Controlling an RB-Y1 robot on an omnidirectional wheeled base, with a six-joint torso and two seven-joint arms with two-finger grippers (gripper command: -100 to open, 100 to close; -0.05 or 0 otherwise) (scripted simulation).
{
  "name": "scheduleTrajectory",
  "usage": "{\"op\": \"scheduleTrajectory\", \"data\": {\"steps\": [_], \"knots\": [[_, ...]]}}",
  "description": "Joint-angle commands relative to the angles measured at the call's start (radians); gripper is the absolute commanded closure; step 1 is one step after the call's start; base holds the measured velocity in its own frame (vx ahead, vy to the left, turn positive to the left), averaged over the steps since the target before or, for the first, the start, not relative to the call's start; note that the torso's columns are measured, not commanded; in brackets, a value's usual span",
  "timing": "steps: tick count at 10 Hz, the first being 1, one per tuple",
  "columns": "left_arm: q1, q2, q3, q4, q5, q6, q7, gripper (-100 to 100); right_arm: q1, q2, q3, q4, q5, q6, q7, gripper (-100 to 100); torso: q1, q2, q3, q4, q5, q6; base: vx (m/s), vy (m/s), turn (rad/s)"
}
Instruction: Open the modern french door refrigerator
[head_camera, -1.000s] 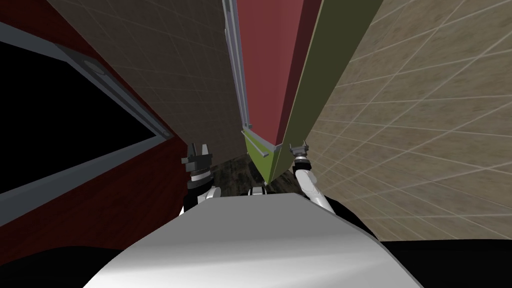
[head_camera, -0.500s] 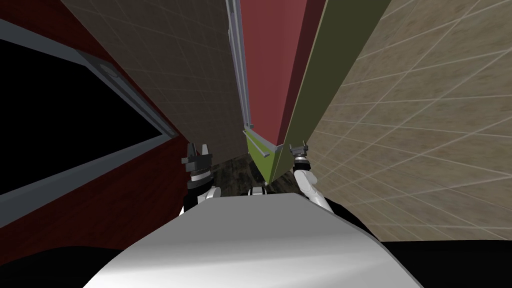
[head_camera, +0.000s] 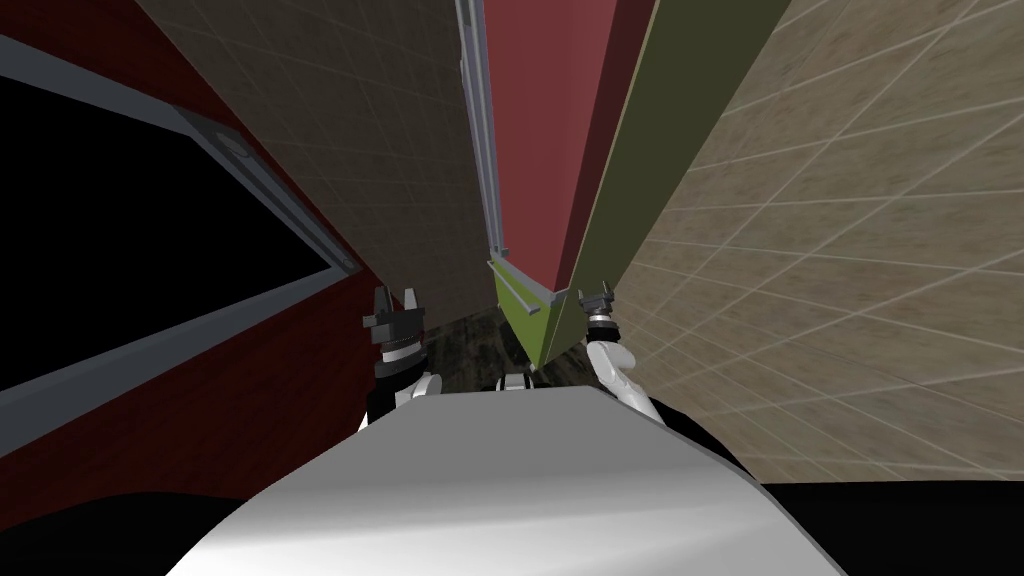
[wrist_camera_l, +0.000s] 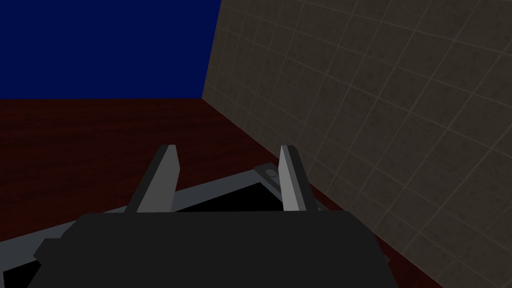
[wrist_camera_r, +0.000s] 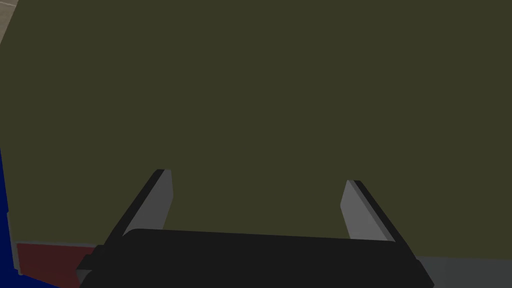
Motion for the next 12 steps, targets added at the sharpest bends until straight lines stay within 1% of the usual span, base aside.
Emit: {"op": "scheduleTrajectory", "data": {"steps": [1, 4, 5, 6, 8, 9, 11, 12], "knots": [[0.0, 0.0, 0.0, 0.0, 0.0, 0.0, 0.0, 0, -0.003, 0.005, 0.0, 0.032, 0.078, 0.023, -0.013, -100, 0.0, 0.0, 0.0, 0.0, 0.0, 0.0, -0.003, -0.008, 0.132], [0.0, 0.0, 0.0, 0.0, 0.0, 0.0, 0.0, 0, -0.003, 0.005, 0.0, 0.032, 0.163, 0.023, -0.013, -100, 0.0, 0.0, 0.0, 0.0, 0.0, 0.0, -0.004, -0.008, 0.024], [0.0, 0.0, 0.0, 0.0, 0.0, 0.0, 0.0, 0, -0.004, 0.01, 0.001, 0.062, 0.196, 0.044, -0.026, -100, 0.0, 0.0, 0.0, 0.0, 0.0, 0.0, -0.005, -0.01, 0.116], [0.0, 0.0, 0.0, 0.0, 0.0, 0.0, 0.0, 0, -0.004, 0.01, 0.001, 0.062, 0.226, 0.044, -0.026, -100, 0.0, -0.002, -0.001, -0.001, -0.001, -0.003, -0.01, -0.016, 0.081], [0.0, 0.0, 0.0, 0.0, 0.0, 0.0, 0.0, 0, -0.004, 0.01, 0.001, 0.062, 0.276, 0.044, -0.026, -100, 0.002, -0.004, -0.003, -0.002, 0.0, -0.003, -0.004, -0.005, -0.005], [0.0, 0.0, 0.0, 0.0, 0.0, 0.0, 0.0, 0, -0.004, 0.015, 0.001, 0.091, 0.311, 0.062, -0.04, -100, 0.002, -0.004, -0.003, -0.002, 0.0, -0.003, -0.004, -0.009, 0.102], [0.0, 0.0, 0.0, 0.0, 0.0, 0.0, 0.0, 0, -0.004, 0.015, 0.001, 0.091, 0.37, 0.062, -0.04, -100, 0.003, -0.009, -0.005, -0.005, -0.001, -0.007, -0.009, -0.012, 0.05], [0.0, 0.0, 0.0, 0.0, 0.0, 0.0, 0.0, 0, -0.004, 0.015, 0.001, 0.091, 0.384, 0.062, -0.04, -100, 0.004, -0.009, -0.005, -0.005, -0.001, -0.005, -0.001, 0.001, -0.016]]}}
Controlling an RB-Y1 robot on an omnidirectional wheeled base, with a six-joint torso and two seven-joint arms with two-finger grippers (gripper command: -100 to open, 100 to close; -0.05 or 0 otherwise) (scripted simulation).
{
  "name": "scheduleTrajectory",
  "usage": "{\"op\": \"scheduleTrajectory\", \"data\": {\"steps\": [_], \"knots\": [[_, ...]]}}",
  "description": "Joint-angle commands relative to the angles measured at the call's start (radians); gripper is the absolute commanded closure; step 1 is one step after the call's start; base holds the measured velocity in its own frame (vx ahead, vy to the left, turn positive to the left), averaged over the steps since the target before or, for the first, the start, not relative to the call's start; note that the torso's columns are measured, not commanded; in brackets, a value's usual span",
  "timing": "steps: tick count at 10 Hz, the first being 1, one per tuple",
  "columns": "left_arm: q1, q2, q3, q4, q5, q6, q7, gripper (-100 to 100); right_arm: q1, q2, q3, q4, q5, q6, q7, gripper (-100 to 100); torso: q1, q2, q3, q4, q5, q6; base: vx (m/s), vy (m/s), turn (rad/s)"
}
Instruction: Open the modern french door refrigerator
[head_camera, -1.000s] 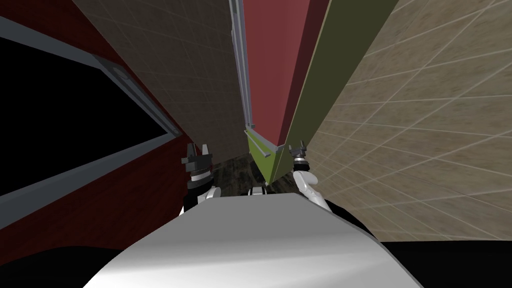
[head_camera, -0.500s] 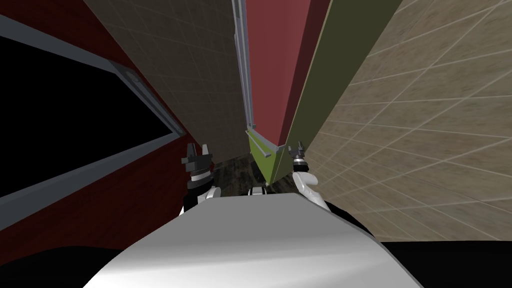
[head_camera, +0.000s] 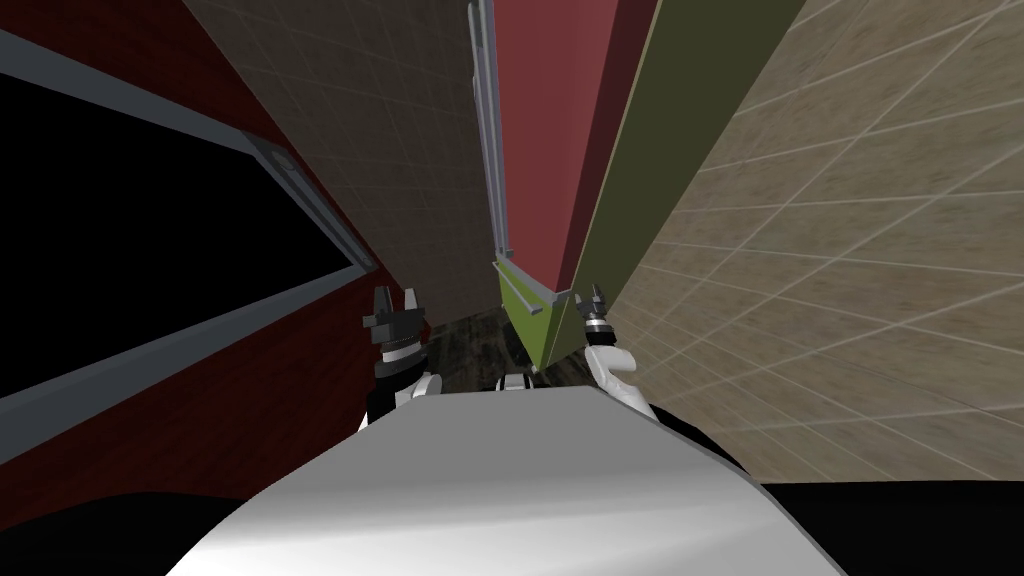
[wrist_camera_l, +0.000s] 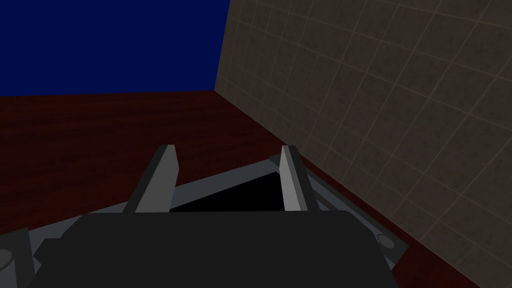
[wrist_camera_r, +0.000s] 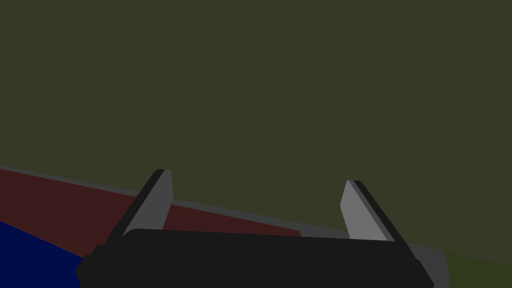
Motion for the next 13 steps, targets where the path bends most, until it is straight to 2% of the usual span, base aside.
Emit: {"op": "scheduleTrajectory", "data": {"steps": [1, 3, 4, 5, 7, 8, 9, 11, 12, 13], "knots": [[0.0, 0.0, 0.0, 0.0, 0.0, 0.0, 0.0, 0, -0.003, 0.008, 0.006, 0.037, 0.072, 0.012, -0.013, -100, 0.0, 0.0, 0.0, 0.0, 0.0, 0.0, -0.009, -0.002, 0.112], [0.0, 0.0, 0.0, 0.0, 0.0, 0.0, 0.0, 0, -0.003, 0.008, 0.006, 0.037, 0.13, 0.012, -0.013, -100, -0.001, -0.003, -0.002, -0.001, -0.001, -0.002, -0.01, -0.004, 0.037], [0.0, 0.0, 0.0, 0.0, 0.0, 0.0, 0.0, 0, -0.003, 0.008, 0.006, 0.037, 0.139, 0.012, -0.013, -100, -0.001, -0.003, -0.002, -0.001, -0.001, -0.002, 0.0, 0.001, -0.016], [0.0, 0.0, 0.0, 0.0, 0.0, 0.0, 0.0, 0, -0.001, 0.015, 0.007, 0.066, 0.178, 0.026, -0.026, -100, -0.001, -0.003, -0.002, -0.001, -0.001, -0.002, -0.003, -0.006, 0.095], [0.0, 0.0, 0.0, 0.0, 0.0, 0.0, 0.0, 0, -0.001, 0.015, 0.007, 0.066, 0.236, 0.026, -0.026, -100, 0.001, -0.006, -0.003, -0.004, -0.002, -0.006, -0.002, -0.016, 0.05], [0.0, 0.0, 0.0, 0.0, 0.0, 0.0, 0.0, 0, 0.001, 0.023, 0.009, 0.093, 0.264, 0.039, -0.039, -100, 0.002, -0.007, -0.003, -0.005, -0.002, -0.006, -0.009, -0.014, 0.124], [0.0, 0.0, 0.0, 0.0, 0.0, 0.0, 0.0, 0, 0.001, 0.023, 0.009, 0.093, 0.292, 0.039, -0.039, -100, 0.003, -0.009, -0.004, -0.007, -0.003, -0.01, -0.011, -0.018, 0.034], [0.0, 0.0, 0.0, 0.0, 0.0, 0.0, 0.0, 0, 0.001, 0.023, 0.009, 0.093, 0.334, 0.039, -0.039, -100, 0.007, -0.008, -0.004, -0.009, -0.004, -0.009, 0.009, -0.007, -0.014], [0.0, 0.0, 0.0, 0.0, 0.0, 0.0, 0.0, 0, 0.005, 0.033, 0.01, 0.12, 0.369, 0.049, -0.051, -100, 0.007, -0.007, -0.003, -0.009, -0.004, -0.009, 0.002, 0.0, 0.116], [0.0, 0.0, 0.0, 0.0, 0.0, 0.0, 0.0, 0, 0.005, 0.033, 0.01, 0.12, 0.393, 0.049, -0.051, -100, 0.008, -0.008, -0.004, -0.01, -0.005, -0.013, -0.002, -0.023, 0.062]]}}
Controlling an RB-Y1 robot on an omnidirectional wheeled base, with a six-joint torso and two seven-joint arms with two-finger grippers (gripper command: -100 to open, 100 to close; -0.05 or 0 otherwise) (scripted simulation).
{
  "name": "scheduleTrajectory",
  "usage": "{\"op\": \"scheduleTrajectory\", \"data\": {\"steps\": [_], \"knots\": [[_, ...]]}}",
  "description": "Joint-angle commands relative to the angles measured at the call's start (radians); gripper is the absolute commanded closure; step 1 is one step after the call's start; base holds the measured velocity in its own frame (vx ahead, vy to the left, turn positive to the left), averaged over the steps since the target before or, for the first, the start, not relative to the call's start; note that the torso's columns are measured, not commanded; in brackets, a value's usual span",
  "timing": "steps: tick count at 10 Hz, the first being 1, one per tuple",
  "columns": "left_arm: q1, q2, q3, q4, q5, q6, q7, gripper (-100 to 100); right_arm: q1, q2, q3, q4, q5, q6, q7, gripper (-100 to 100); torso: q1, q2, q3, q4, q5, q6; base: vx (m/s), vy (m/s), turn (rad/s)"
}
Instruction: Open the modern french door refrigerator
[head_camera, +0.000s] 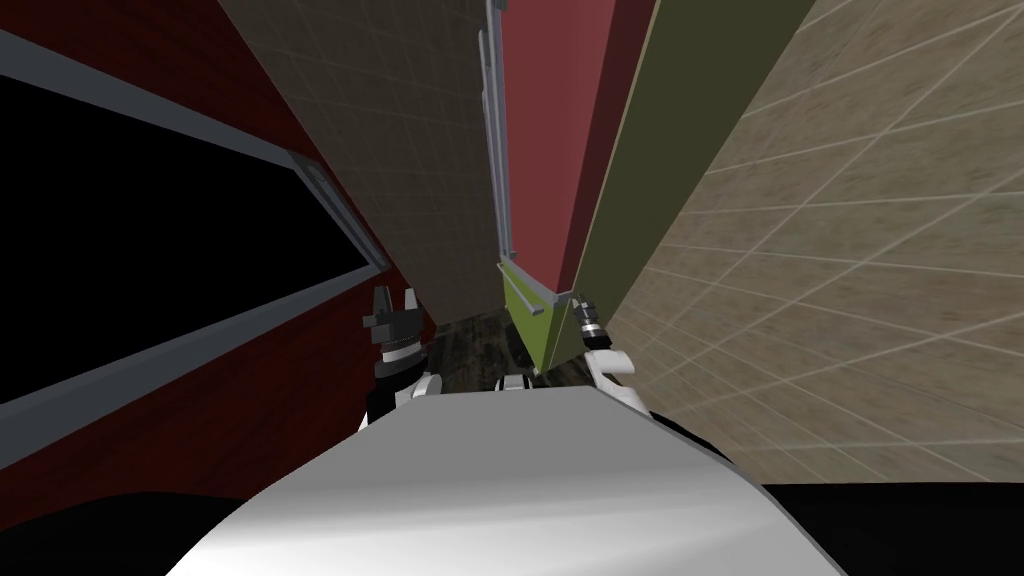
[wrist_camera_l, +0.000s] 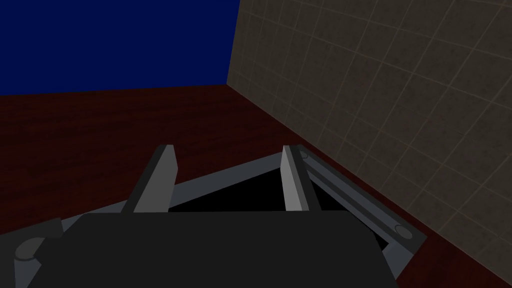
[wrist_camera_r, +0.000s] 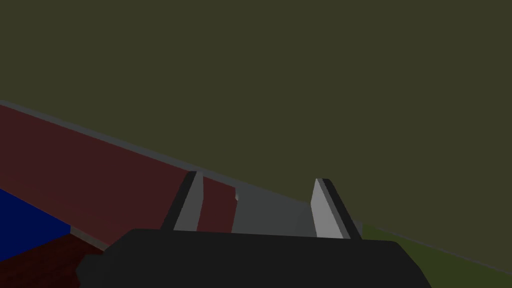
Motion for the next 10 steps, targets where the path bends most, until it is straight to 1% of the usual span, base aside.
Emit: {"op": "scheduleTrajectory", "data": {"steps": [1, 2, 3, 4, 5, 6, 7, 8, 9, 10], "knots": [[0.0, 0.0, 0.0, 0.0, 0.0, 0.0, 0.0, 0, 0.014, 0.016, 0.027, 0.009, 0.077, -0.011, -0.007, -100, 0.003, 0.002, 0.001, 0.0, 0.0, 0.0, -0.001, -0.014, -0.01], [0.0, 0.0, 0.0, 0.0, 0.0, 0.0, 0.0, 0, 0.014, 0.016, 0.027, 0.009, 0.081, -0.011, -0.007, -100, 0.004, 0.003, 0.002, 0.001, 0.001, 0.001, -0.008, 0.01, 0.019], [0.0, 0.0, 0.0, 0.0, 0.0, 0.0, 0.0, 0, 0.018, 0.027, 0.029, 0.034, 0.119, -0.002, -0.018, -100, 0.003, 0.002, 0.001, 0.003, 0.003, 0.002, -0.024, 0.019, 0.132], [0.0, 0.0, 0.0, 0.0, 0.0, 0.0, 0.0, 0, 0.018, 0.027, 0.029, 0.034, 0.147, -0.002, -0.018, -100, -0.001, -0.002, -0.001, 0.003, 0.002, 0.001, -0.026, 0.034, 0.122], [0.0, 0.0, 0.0, 0.0, 0.0, 0.0, 0.0, 0, 0.018, 0.027, 0.029, 0.034, 0.165, -0.002, -0.018, -100, -0.005, 0.0, -0.001, 0.008, 0.005, 0.008, 0.0, 0.019, -0.03], [0.0, 0.0, 0.0, 0.0, 0.0, 0.0, 0.0, 0, 0.022, 0.04, 0.03, 0.058, 0.198, 0.006, -0.029, -100, -0.007, 0.001, -0.001, 0.007, 0.004, 0.007, 0.005, -0.01, 0.054], [0.0, 0.0, 0.0, 0.0, 0.0, 0.0, 0.0, 0, 0.022, 0.04, 0.03, 0.058, 0.223, 0.006, -0.029, -100, -0.006, -0.003, -0.002, 0.003, 0.002, 0.002, -0.005, -0.023, 0.081], [0.0, 0.0, 0.0, 0.0, 0.0, 0.0, 0.0, 0, 0.022, 0.04, 0.03, 0.058, 0.244, 0.006, -0.029, -100, -0.004, -0.006, -0.004, 0.001, 0.002, 0.003, -0.01, -0.008, 0.014], [0.0, 0.0, 0.0, 0.0, 0.0, 0.0, 0.0, 0, 0.026, 0.054, 0.032, 0.08, 0.274, 0.012, -0.04, -100, -0.002, -0.005, -0.004, 0.003, 0.004, 0.005, -0.011, -0.001, 0.078], [0.0, 0.0, 0.0, 0.0, 0.0, 0.0, 0.0, 0, 0.026, 0.054, 0.032, 0.08, 0.301, 0.012, -0.04, -100, -0.001, -0.006, -0.004, 0.002, 0.003, 0.002, -0.013, -0.005, 0.043]]}}
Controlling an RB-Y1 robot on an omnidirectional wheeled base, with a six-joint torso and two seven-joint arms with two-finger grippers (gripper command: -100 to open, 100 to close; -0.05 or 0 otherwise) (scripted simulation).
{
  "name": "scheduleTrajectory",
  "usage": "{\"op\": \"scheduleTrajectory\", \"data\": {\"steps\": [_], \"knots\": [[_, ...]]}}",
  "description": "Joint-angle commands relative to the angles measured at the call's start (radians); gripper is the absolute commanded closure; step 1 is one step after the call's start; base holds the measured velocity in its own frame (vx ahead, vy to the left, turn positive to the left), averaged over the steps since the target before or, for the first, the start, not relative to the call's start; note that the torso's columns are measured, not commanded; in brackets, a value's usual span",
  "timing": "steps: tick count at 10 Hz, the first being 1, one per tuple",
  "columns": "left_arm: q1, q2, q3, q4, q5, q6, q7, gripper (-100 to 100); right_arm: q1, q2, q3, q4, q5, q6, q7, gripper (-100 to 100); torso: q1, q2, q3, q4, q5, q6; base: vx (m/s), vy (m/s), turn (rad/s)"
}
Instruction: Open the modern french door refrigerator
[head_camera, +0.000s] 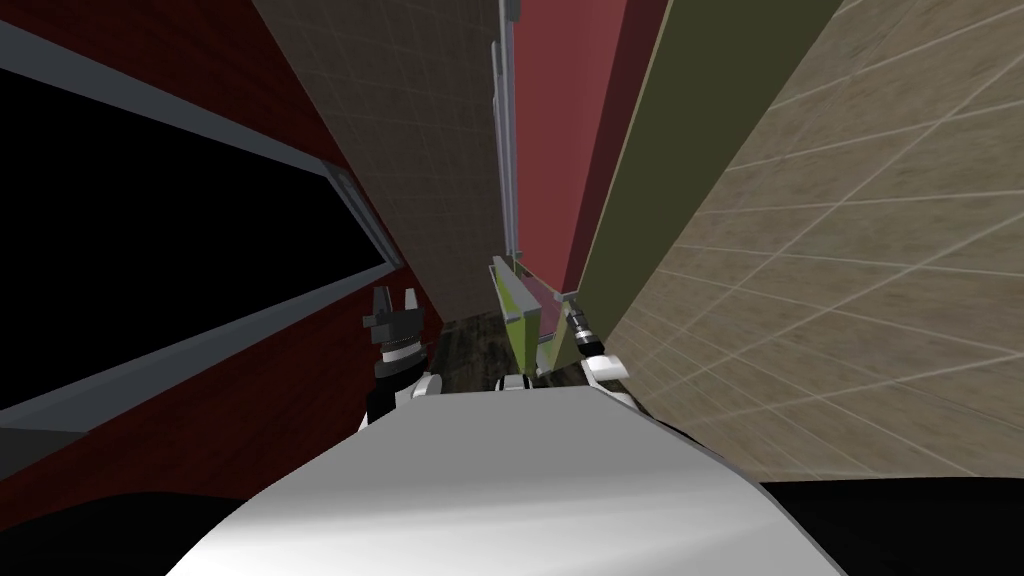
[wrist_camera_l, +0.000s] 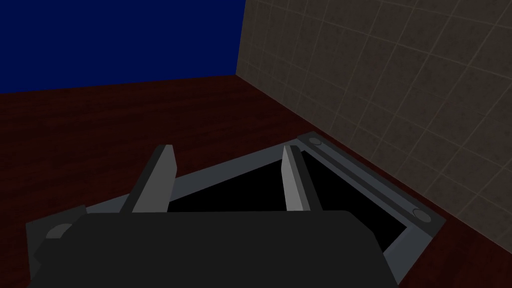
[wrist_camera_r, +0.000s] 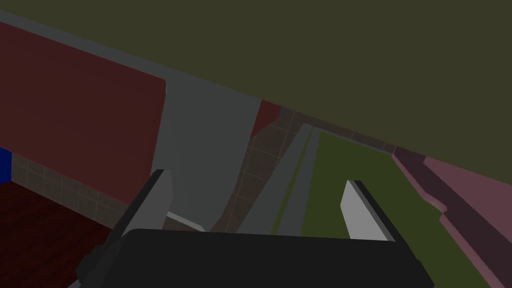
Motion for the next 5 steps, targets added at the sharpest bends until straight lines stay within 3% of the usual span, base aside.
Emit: {"op": "scheduleTrajectory", "data": {"steps": [1, 5], "knots": [[0.0, 0.0, 0.0, 0.0, 0.0, 0.0, 0.0, 0, -0.002, 0.011, 0.013, 0.035, 0.065, 0.006, -0.001, -100, 0.0, -0.002, -0.001, -0.001, 0.0, 0.0, -0.006, 0.004, 0.003], [0.0, 0.0, 0.0, 0.0, 0.0, 0.0, 0.0, 0, 0.007, 0.044, 0.016, 0.072, 0.164, 0.014, -0.019, -100, 0.001, -0.006, -0.003, -0.002, -0.001, -0.002, -0.004, 0.0, 0.044]]}}
